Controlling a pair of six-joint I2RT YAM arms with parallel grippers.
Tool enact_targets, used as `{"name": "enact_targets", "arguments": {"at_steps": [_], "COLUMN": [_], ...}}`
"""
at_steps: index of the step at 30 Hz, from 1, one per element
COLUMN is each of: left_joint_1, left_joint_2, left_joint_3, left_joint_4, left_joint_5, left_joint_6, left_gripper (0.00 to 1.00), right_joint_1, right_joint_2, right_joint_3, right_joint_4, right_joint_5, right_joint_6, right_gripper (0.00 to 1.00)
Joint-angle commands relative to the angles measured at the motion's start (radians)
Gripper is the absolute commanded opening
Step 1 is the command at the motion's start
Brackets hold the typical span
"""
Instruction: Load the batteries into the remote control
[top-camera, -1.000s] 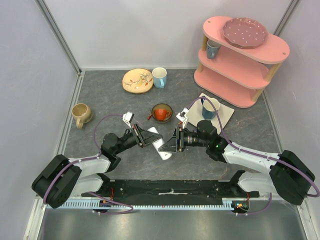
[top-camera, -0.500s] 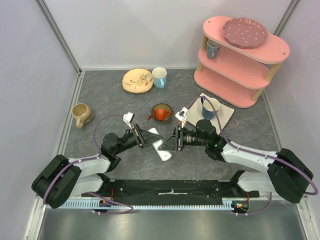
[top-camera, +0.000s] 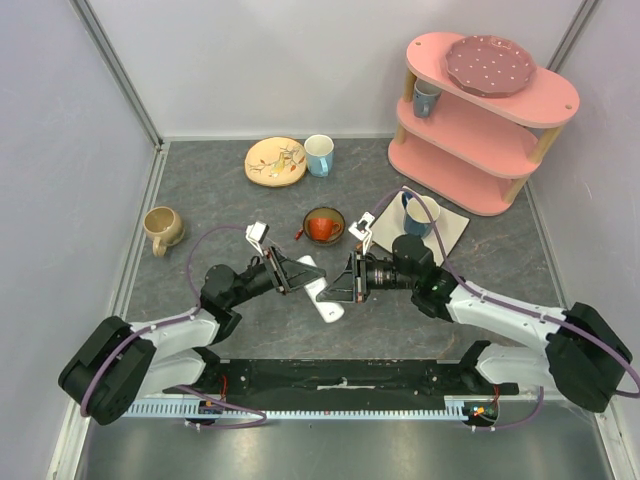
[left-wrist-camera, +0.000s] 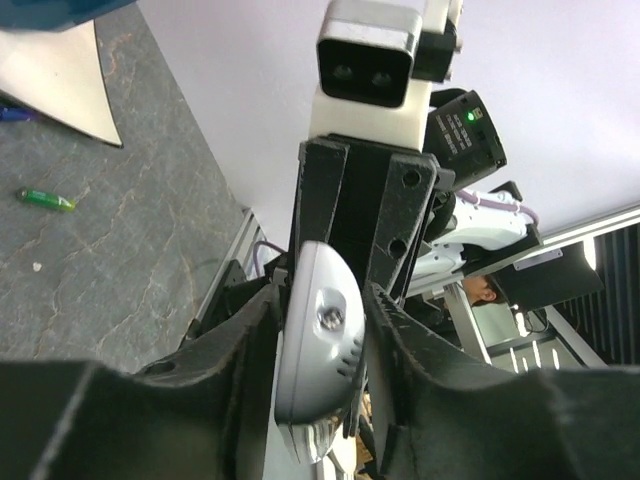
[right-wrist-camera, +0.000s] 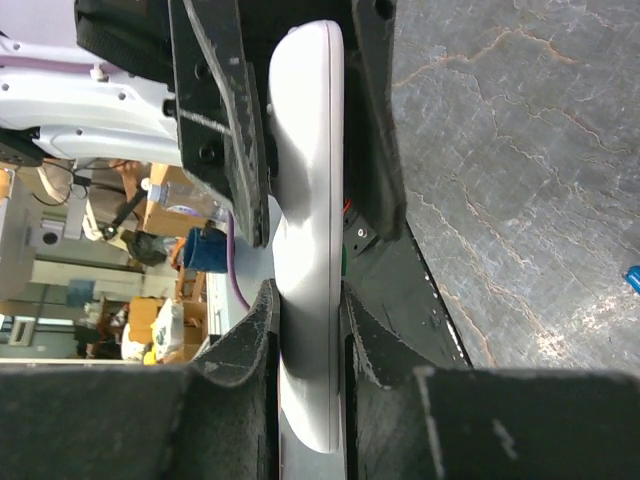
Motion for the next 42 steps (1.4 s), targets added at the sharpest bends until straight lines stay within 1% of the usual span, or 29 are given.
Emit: {"name": "enact_targets", "arguments": {"at_steps": [1,4,5,7,8,9,10,11,12,13,14,15,17,18,20,21,22,24,25,27,32,37,42], "left_joint_1": [0.0,0.006,0.009,0.021,0.029,0.052,0.067,0.085,0.127,0.147,0.165,0.188,0.198,0.199,0.199,0.198,0.199,0.199,0.199,0.199,0.198,0.198,0.199], "left_joint_2": [-0.056,-0.083,-0.091,-0.122,-0.134,-0.149,-0.192,-0.215,-0.249,-0.314,-0.356,-0.39,-0.474,-0.493,-0.527,-0.533,-0.534,-0.534,-0.533,-0.525,-0.496,-0.453,-0.455], "left_joint_3": [0.063,0.08,0.083,0.091,0.092,0.094,0.091,0.089,0.085,0.076,0.069,0.059,0.04,0.033,0.03,0.028,0.025,0.019,0.017,0.016,0.013,0.0,-0.013], "left_joint_4": [-0.09,-0.136,-0.172,-0.217,-0.275,-0.319,-0.359,-0.462,-0.525,-0.594,-0.661,-0.749,-0.818,-0.859,-0.893,-0.918,-0.924,-0.927,-0.926,-0.926,-0.926,-0.92,-0.917], "left_joint_5": [-0.026,-0.031,-0.032,-0.045,-0.052,-0.069,-0.081,-0.094,-0.136,-0.164,-0.192,-0.235,-0.258,-0.261,-0.255,-0.244,-0.238,-0.221,-0.217,-0.198,-0.164,-0.117,-0.083], "left_joint_6": [0.058,0.074,0.078,0.094,0.1,0.11,0.115,0.118,0.121,0.123,0.13,0.141,0.152,0.167,0.18,0.189,0.192,0.195,0.195,0.199,0.215,0.216,0.213], "left_gripper": [0.48,0.54,0.59,0.64,0.83,0.89,0.93,0.94,0.94,0.94,0.95,0.95,0.93,0.92,0.9,0.89,0.89,0.87,0.87,0.86,0.83,0.81,0.79], "right_joint_1": [0.012,0.012,0.012,0.011,0.008,0.006,0.006,0.003,0.004,0.005,0.005,0.005,0.005,0.005,0.004,0.003,0.001,-0.006,-0.009,-0.011,-0.012,-0.009,0.012], "right_joint_2": [-0.08,-0.106,-0.112,-0.136,-0.146,-0.155,-0.172,-0.175,-0.175,-0.163,-0.153,-0.143,-0.086,-0.066,-0.006,0.012,0.049,0.089,0.139,0.173,0.216,0.278,0.325], "right_joint_3": [0.083,0.092,0.095,0.116,0.129,0.153,0.205,0.244,0.279,0.351,0.379,0.402,0.462,0.469,0.466,0.463,0.454,0.445,0.451,0.45,0.408,0.351,0.345], "right_joint_4": [-0.169,-0.206,-0.218,-0.273,-0.304,-0.421,-0.495,-0.578,-0.752,-0.835,-0.911,-1.042,-1.171,-1.262,-1.321,-1.36,-1.37,-1.382,-1.399,-1.45,-1.447,-1.405,-1.387], "right_joint_5": [0.004,0.007,0.01,0.03,0.05,0.084,0.133,0.252,0.345,0.441,0.65,0.767,1.011,1.187,1.35,1.456,1.487,1.5,1.5,1.526,1.472,1.391,1.339], "right_joint_6": [-0.135,-0.155,-0.163,-0.198,-0.22,-0.258,-0.333,-0.387,-0.425,-0.459,-0.505,-0.514,-0.525,-0.521,-0.498,-0.466,-0.455,-0.436,-0.41,-0.331,-0.292,-0.307,-0.298], "right_gripper": [0.0,0.0,0.0,0.0,0.0,0.0,0.0,0.0,0.0,0.0,0.0,0.0,0.0,0.0,0.0,0.0,0.0,0.0,0.0,0.0,0.0,0.0,0.0]}}
